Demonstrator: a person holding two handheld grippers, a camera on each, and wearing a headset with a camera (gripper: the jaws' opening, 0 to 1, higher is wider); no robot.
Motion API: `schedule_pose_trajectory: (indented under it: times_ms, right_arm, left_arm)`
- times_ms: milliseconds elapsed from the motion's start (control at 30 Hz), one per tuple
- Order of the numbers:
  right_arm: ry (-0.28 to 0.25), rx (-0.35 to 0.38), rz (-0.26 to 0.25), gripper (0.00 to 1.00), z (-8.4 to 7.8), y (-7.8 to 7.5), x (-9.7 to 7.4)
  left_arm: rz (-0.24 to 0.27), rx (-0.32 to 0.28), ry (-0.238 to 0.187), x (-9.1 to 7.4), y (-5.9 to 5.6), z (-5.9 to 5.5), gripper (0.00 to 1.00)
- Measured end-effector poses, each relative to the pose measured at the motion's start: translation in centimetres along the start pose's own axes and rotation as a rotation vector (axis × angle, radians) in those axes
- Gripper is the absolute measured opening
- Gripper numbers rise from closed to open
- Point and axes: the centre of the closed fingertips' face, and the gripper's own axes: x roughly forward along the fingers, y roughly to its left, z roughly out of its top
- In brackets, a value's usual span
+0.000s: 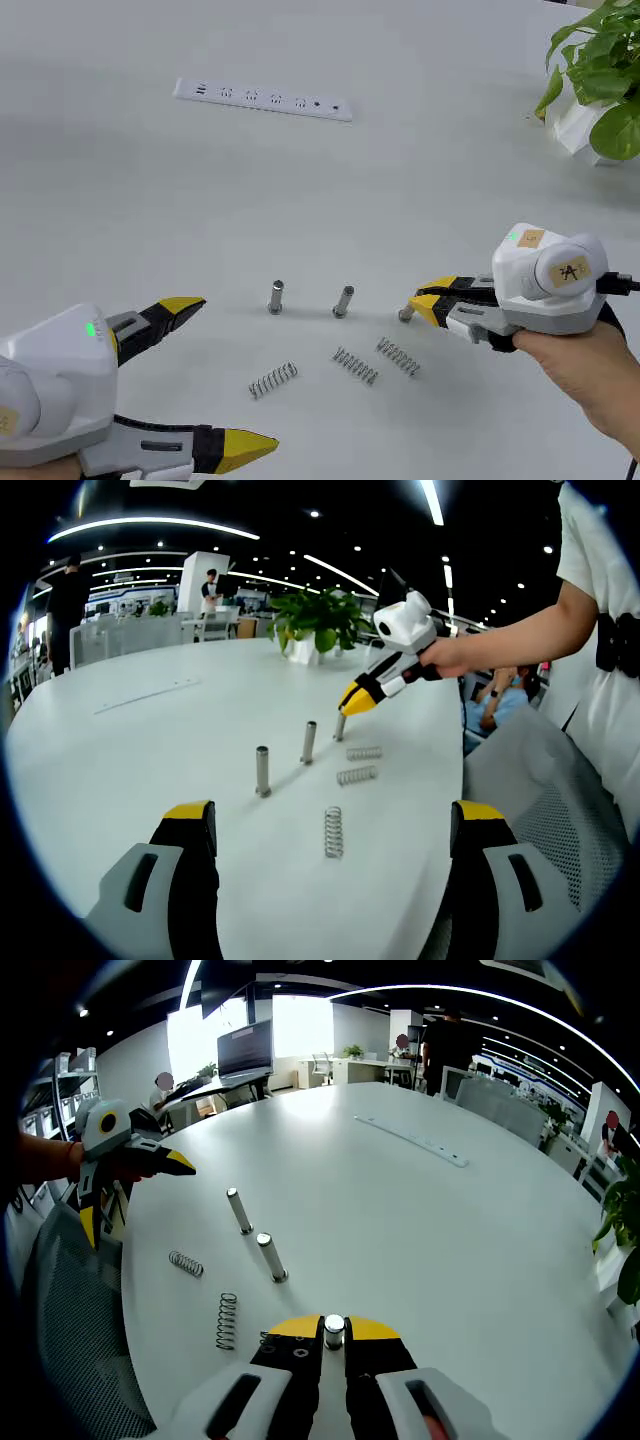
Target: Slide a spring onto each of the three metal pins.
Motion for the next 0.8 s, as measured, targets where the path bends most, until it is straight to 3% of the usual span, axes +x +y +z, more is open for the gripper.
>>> schedule_pose_trajectory:
  times_ms: [800]
  right_arm:
    - [-0.020,0.015,0.007,0.07,0.07,0.21,-0.30]
  left_arm:
    - [-0.010,0.005,0.003,0.22,-0.12,0.24,0.96]
